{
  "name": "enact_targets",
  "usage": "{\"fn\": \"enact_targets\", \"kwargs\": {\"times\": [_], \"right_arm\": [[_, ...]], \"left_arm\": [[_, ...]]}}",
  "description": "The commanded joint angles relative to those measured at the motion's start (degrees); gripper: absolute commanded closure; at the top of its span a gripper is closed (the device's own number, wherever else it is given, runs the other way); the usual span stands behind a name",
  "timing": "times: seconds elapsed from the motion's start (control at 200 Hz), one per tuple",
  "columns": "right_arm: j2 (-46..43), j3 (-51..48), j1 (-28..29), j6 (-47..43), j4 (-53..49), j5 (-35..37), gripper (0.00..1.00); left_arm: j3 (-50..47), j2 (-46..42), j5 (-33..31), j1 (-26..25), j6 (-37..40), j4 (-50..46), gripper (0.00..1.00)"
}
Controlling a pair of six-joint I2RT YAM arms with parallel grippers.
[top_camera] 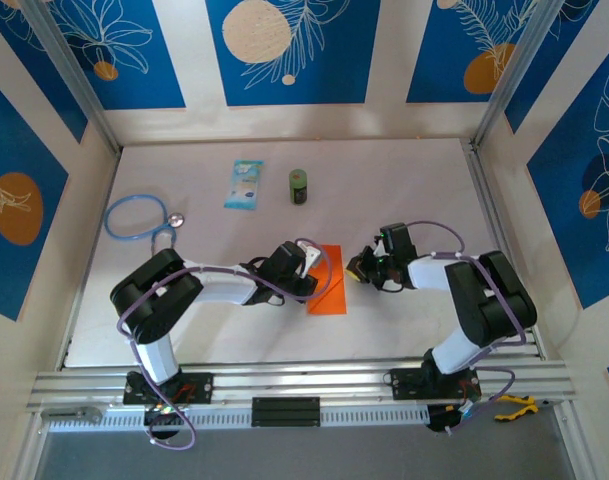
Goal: Fold a paper plane with a square sheet of paper (pick it up from the middle)
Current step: Fold the triangle a second time at the center of the table.
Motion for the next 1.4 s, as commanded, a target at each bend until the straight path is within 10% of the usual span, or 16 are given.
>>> {"fn": "enact_targets", "kwargs": {"times": [0.0,0.38,1.121,1.396], "right_arm": [[-6.2,-2.1,1.1,-1.3,1.4,0.6,1.0],[-7.8,-1.9,10.0,2.4,1.1,1.6,1.0],[3.4,-1.0,9.2,0.3,-2.2,0.9,1.0],[2.7,-2.2,8.6,-0.1,-2.1,1.0,1.0]], "left_arm": [[0.3,0.8,0.6,0.9,0.9,-4.2,1.0],[-0.1,0.7,0.3,0.9,1.0,-4.1,1.0],[-0.1,0.4,1.0,0.9,0.2,-3.5,0.98],[1.5,-4.0,-1.6,1.1,-1.9,-6.3,0.7]]}}
